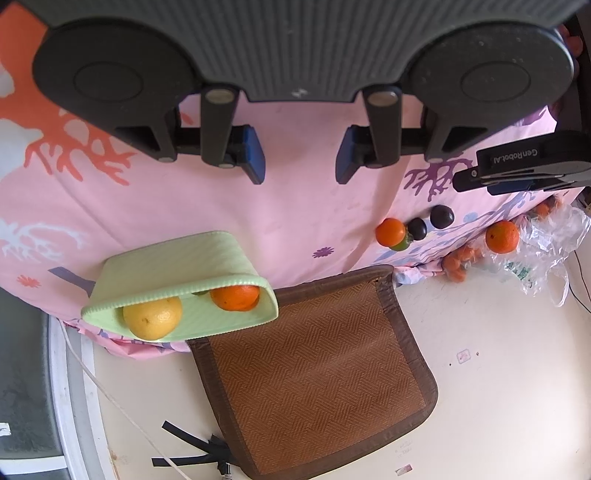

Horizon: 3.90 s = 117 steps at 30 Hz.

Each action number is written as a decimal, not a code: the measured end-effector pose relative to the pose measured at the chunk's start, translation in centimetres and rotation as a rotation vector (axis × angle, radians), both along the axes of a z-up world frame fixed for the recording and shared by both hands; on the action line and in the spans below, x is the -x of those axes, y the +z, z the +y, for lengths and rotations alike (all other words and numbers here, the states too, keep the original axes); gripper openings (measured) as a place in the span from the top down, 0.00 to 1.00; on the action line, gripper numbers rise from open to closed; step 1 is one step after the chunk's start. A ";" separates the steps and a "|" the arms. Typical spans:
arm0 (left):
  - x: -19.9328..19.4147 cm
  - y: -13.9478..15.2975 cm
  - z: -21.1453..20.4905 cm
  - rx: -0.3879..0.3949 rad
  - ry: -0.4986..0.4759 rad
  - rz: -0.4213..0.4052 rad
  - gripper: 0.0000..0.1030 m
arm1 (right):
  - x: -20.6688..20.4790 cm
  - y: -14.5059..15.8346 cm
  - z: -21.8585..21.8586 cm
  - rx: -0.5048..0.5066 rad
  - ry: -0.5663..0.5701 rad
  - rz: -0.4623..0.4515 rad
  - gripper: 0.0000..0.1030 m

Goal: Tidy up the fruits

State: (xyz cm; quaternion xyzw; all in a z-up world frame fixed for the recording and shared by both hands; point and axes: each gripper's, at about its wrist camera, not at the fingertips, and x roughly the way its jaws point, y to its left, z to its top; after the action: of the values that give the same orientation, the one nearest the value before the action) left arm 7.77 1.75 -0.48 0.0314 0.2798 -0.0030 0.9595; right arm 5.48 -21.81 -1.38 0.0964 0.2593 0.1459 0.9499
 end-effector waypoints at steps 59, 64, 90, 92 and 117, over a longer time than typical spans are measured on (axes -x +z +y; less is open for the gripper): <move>2.2 -0.3 -8.9 -0.013 -0.292 0.035 0.69 | 1.1 -0.3 -1.2 0.184 0.121 -0.037 0.54; 2.2 -0.4 -8.8 -0.024 -0.262 0.034 0.60 | 1.3 -0.5 -1.1 0.185 0.136 -0.036 0.43; 2.3 -0.5 -8.3 -0.014 -0.246 0.031 0.54 | 1.5 -0.6 -1.2 0.193 0.136 -0.038 0.40; 2.4 -0.5 -8.3 -0.014 -0.244 0.030 0.54 | 1.5 -0.6 -1.2 0.193 0.137 -0.039 0.40; 3.0 -0.4 -8.1 -0.005 -0.268 0.019 0.51 | 10.2 -3.8 -3.6 0.188 0.114 -0.235 0.37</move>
State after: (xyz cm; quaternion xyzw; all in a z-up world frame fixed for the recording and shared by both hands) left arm 4.81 -6.34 -0.85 0.0711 0.2821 -0.1307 0.9478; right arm -4.71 -25.42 -5.18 -0.0256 0.1642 0.1849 0.9686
